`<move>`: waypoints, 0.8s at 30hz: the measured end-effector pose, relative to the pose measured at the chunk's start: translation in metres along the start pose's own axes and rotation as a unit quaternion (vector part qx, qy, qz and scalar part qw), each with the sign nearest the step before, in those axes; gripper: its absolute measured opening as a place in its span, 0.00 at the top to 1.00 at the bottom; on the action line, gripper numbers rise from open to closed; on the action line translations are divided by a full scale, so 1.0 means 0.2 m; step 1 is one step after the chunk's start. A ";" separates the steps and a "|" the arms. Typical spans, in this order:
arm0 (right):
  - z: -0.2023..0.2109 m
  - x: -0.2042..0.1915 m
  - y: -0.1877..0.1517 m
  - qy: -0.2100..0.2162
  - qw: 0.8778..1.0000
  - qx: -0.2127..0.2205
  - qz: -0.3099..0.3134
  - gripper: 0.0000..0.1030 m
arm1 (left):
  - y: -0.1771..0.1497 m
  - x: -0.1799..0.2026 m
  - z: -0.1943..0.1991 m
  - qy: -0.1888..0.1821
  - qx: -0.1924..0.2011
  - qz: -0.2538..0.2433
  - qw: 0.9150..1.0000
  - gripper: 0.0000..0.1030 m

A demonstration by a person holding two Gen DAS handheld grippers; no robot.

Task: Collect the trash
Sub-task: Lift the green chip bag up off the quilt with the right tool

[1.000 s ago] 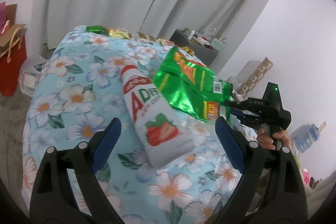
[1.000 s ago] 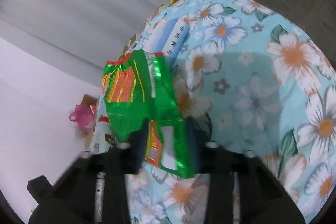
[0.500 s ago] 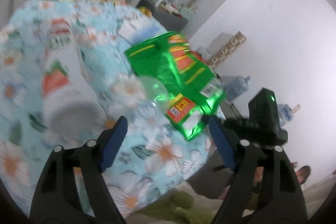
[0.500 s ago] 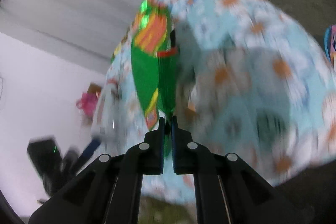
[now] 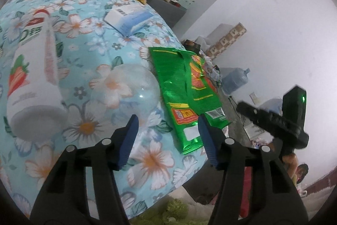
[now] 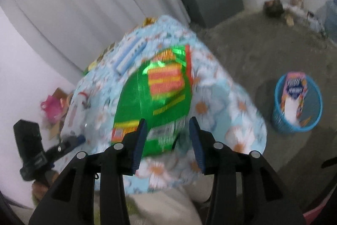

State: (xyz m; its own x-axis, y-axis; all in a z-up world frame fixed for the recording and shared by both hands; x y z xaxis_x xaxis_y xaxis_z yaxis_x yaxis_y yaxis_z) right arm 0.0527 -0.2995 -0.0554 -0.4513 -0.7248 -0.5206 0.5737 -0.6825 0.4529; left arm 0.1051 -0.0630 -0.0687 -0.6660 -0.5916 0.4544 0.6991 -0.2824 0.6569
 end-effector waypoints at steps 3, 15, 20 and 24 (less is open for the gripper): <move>-0.07 -0.03 0.03 -0.017 1.000 0.006 0.019 0.60 | 0.00 0.03 -0.03 -0.002 -0.005 -0.014 1.000 0.51; -0.14 0.06 0.03 -0.007 1.000 -0.004 -0.010 0.60 | -0.18 0.03 0.07 0.053 -0.032 -0.071 0.996 0.52; -0.13 0.14 0.05 0.033 0.998 -0.022 -0.057 0.54 | -0.15 -0.04 0.09 0.106 -0.012 -0.079 0.991 0.45; -0.16 0.14 0.07 0.057 0.995 -0.047 -0.062 0.43 | -0.07 -0.02 0.06 0.165 0.009 -0.144 0.976 0.32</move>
Point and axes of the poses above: each gripper's, at about its wrist camera, not at the fingertips, and z roughly against the way its jaws point, x to its right, y to its top, the point moved 7 cm from there along -z, roughly the way its jaws point, and after that the axes turned 12 degrees about -z, right-handed, at the moved point
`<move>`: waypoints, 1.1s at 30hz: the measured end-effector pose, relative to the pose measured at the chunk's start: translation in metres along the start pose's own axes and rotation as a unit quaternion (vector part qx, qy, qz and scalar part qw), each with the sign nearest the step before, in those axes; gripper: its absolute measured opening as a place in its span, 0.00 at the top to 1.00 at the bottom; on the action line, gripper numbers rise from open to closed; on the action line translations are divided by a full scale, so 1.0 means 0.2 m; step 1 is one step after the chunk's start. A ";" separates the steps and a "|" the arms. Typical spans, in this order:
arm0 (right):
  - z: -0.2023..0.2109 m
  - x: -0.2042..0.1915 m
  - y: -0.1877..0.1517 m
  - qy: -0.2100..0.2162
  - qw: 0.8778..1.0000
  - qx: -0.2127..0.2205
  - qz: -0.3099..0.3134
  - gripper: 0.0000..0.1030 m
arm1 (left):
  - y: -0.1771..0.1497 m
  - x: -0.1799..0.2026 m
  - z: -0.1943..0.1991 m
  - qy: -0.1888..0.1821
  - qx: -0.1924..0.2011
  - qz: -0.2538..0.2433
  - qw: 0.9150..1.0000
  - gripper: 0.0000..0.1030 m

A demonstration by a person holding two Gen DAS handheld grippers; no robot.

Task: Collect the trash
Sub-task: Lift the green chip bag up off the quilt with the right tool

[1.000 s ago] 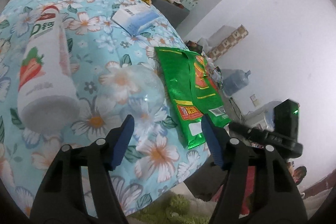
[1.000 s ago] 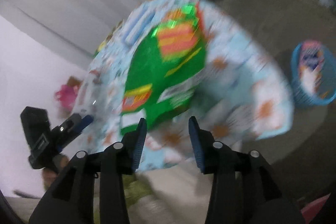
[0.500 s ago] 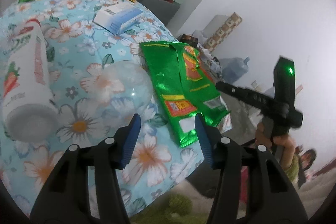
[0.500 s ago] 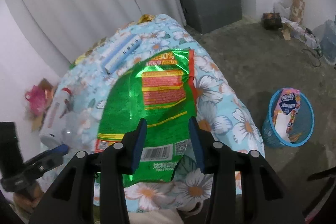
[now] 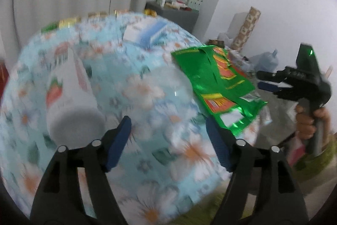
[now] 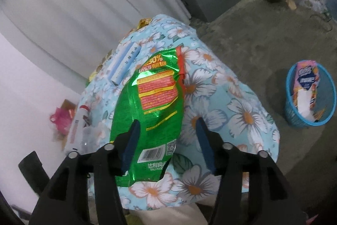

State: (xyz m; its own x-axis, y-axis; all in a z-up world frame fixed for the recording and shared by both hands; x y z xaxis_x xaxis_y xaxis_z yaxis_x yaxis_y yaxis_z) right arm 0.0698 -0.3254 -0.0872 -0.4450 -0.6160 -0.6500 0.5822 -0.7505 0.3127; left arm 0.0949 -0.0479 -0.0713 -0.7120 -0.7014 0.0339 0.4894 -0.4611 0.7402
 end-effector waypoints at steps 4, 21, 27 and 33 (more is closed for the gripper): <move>-0.09 0.01 0.01 0.023 0.999 -0.048 -0.009 0.43 | 0.06 0.00 -0.10 0.042 -0.012 -0.029 0.999 0.31; -0.34 -0.01 0.04 0.116 0.980 -0.151 -0.058 0.48 | 0.10 0.07 -0.31 0.105 -0.041 -0.104 0.988 0.31; -0.38 -0.06 0.02 0.098 0.984 -0.141 -0.035 0.61 | 0.10 0.07 -0.32 0.116 -0.042 -0.109 0.986 0.32; -0.32 -0.03 -0.01 0.103 0.985 -0.126 -0.051 0.91 | 0.11 0.08 -0.28 0.110 -0.028 -0.103 0.988 0.33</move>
Point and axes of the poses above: each gripper's, at about its wrist camera, not at the fingertips, and z roughly against the way its jaws point, x to its right, y to its top, the point moved 7 cm from there along -z, roughly the way its jaws point, and after that the axes turned 12 degrees about -z, right-handed, at the moved point
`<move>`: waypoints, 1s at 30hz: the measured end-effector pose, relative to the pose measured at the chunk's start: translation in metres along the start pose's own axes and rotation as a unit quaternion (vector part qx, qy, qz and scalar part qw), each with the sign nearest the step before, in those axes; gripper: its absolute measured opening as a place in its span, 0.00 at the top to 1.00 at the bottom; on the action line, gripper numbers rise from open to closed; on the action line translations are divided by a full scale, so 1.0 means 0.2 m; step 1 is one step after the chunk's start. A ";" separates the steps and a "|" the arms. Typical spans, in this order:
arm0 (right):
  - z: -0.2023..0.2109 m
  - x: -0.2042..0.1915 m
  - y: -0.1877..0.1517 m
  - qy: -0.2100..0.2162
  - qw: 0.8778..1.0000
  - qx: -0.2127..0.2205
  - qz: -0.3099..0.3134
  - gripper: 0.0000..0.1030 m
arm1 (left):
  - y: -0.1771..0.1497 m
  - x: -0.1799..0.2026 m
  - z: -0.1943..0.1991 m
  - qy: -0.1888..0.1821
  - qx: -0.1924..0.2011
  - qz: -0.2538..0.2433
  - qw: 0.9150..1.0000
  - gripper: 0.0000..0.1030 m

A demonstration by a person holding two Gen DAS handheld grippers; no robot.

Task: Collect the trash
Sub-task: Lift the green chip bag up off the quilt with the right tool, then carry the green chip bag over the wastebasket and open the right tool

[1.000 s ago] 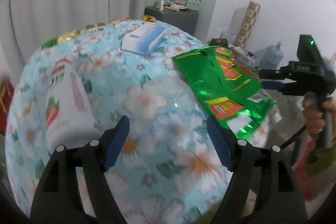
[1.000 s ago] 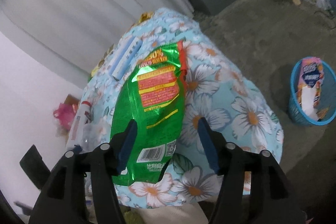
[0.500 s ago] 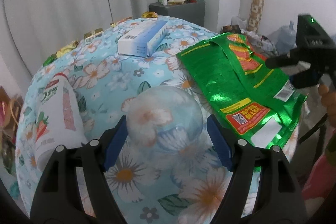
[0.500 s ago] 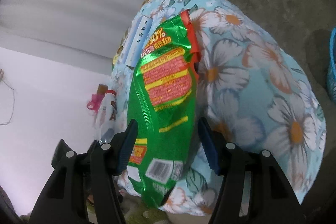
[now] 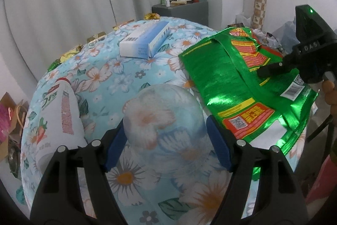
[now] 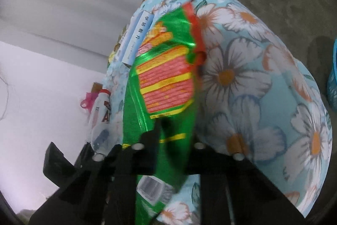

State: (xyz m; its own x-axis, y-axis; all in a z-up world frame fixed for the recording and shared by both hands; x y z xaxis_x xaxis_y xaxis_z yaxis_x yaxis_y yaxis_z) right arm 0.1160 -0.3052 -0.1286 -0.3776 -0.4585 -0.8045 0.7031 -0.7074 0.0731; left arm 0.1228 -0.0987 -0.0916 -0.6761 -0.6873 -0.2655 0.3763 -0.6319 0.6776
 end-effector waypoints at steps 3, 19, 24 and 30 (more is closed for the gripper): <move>0.10 -0.01 -0.01 0.017 0.999 0.027 -0.005 0.95 | 0.01 0.01 0.05 0.001 0.013 -0.005 1.000 0.33; 0.57 -0.05 -0.11 0.079 0.987 0.139 -0.007 0.97 | 0.13 0.04 0.30 -0.023 0.089 0.001 0.996 0.33; 0.68 -0.05 -0.13 0.089 0.982 0.165 -0.006 0.97 | 0.21 0.08 0.39 -0.030 0.115 -0.007 0.993 0.33; 0.81 -0.02 -0.13 0.095 0.977 0.193 -0.008 0.97 | 0.36 0.17 0.45 -0.058 0.144 -0.023 0.988 0.33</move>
Point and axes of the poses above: each gripper's, at about its wrist camera, not at the fingertips, and z roughly against the way its jaws point, x to its right, y to its top, the point moved 7 cm from there along -z, roughly the way its jaws point, and after that the axes turned 12 degrees about -z, right-handed, at the moved point
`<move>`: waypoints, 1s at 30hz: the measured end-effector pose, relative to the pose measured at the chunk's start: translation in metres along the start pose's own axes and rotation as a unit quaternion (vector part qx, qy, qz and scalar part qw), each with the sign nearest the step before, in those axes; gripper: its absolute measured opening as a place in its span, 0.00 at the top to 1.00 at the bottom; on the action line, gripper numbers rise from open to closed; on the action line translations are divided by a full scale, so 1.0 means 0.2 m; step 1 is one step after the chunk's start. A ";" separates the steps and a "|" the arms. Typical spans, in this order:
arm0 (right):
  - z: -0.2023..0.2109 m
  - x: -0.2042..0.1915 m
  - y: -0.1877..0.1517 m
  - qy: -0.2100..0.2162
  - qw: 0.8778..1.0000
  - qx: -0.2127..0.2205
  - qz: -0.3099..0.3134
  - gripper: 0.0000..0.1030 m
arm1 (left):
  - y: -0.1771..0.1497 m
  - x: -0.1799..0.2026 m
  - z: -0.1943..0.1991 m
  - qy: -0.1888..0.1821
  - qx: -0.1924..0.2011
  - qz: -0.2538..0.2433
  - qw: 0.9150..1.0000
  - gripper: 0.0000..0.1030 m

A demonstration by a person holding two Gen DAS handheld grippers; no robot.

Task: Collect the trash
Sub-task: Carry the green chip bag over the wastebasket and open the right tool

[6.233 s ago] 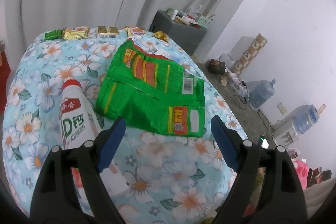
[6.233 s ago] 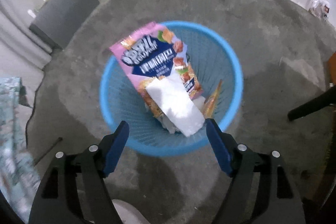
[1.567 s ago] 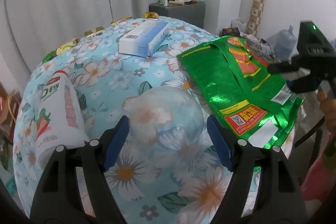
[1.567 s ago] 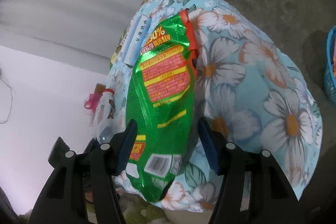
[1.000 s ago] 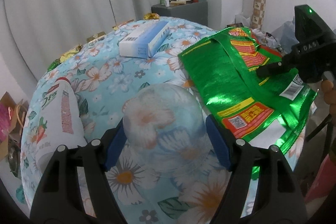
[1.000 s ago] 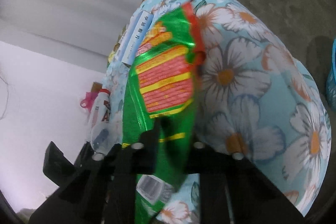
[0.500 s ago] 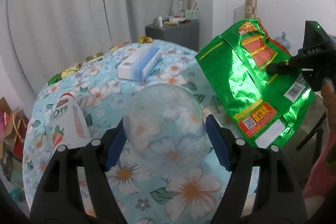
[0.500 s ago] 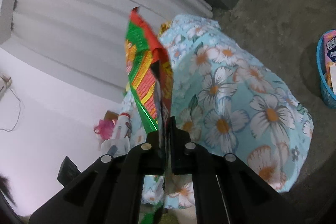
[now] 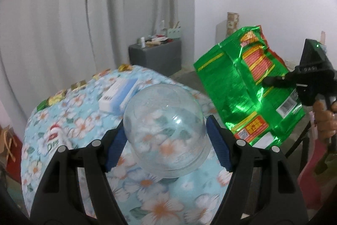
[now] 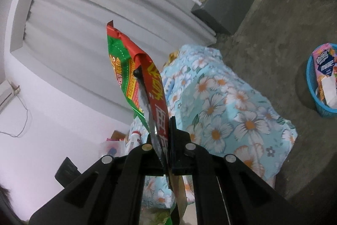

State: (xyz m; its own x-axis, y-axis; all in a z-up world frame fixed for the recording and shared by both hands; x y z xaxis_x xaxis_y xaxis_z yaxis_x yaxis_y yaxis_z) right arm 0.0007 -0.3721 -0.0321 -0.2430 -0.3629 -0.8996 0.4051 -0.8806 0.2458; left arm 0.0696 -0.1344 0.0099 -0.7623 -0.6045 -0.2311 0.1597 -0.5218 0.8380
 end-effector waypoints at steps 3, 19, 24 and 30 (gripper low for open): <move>0.07 0.02 0.03 0.004 1.000 0.016 -0.006 0.97 | 0.07 0.06 -0.02 -0.011 0.011 -0.018 1.000 0.33; 0.31 0.31 0.25 0.037 0.993 0.080 -0.083 0.97 | 0.43 0.51 -0.37 -0.116 0.022 -0.083 0.990 0.33; 0.44 0.50 0.41 0.021 0.983 0.127 -0.132 0.97 | 0.57 0.73 -0.58 -0.182 0.002 -0.080 0.980 0.33; 0.55 0.95 0.57 -0.021 0.956 0.179 -0.230 0.97 | 0.67 1.08 -0.96 -0.270 -0.064 -0.072 0.958 0.33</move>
State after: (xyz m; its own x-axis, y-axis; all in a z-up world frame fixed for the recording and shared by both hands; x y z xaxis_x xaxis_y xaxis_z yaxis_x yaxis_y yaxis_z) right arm -0.0965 -0.5760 -0.1358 -0.3620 0.0835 -0.9284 -0.0792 -0.9951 -0.0586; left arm 0.0462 -0.4506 -0.0238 -0.9900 -0.1394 -0.0212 0.0780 -0.6668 0.7412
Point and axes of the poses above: each gripper's, at about its wrist camera, not at the fingertips, and z roughly against the way its jaws point, x to its right, y to its top, the point moved 7 cm from there along -z, roughly the way its jaws point, and after that the axes turned 12 degrees about -z, right-handed, at the moved point
